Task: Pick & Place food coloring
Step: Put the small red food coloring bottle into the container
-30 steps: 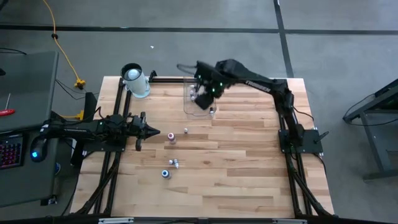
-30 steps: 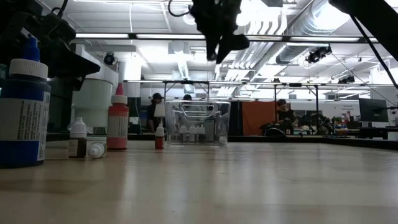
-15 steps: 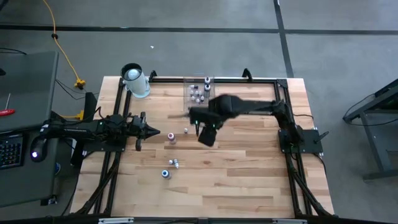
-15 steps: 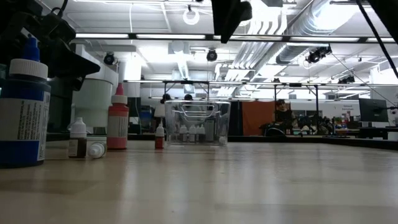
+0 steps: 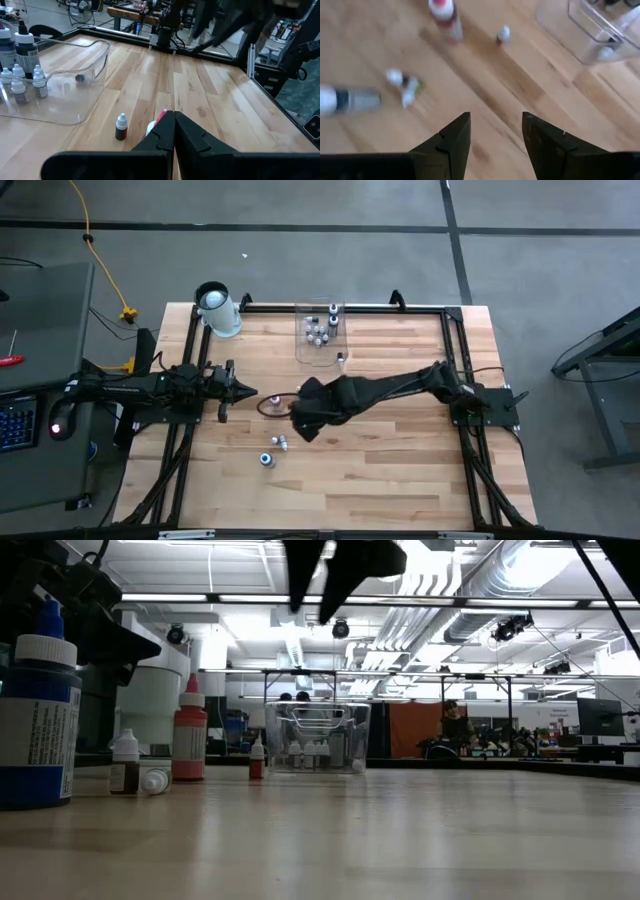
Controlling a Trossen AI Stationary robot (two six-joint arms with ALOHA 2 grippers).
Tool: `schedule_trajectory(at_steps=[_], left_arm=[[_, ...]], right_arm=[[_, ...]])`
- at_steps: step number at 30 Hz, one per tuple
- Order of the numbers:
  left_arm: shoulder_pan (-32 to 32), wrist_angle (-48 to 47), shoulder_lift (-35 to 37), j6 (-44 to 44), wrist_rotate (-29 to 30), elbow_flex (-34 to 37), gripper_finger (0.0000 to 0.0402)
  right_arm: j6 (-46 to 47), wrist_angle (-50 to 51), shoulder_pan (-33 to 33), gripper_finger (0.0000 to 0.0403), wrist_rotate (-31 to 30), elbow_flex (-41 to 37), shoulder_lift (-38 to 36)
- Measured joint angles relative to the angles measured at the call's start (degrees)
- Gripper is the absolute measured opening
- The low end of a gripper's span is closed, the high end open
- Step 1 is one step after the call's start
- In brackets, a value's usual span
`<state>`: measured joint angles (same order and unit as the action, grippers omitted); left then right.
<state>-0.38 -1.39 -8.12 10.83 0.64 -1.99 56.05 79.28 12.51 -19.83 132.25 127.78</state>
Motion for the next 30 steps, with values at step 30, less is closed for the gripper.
schedule_trajectory(at_steps=[30], left_arm=[[0.00,0.20,0.02,0.00,0.00,0.02,0.0001]], right_arm=[[6.56,-13.59,-15.63,0.0167,22.35,0.09,7.64]])
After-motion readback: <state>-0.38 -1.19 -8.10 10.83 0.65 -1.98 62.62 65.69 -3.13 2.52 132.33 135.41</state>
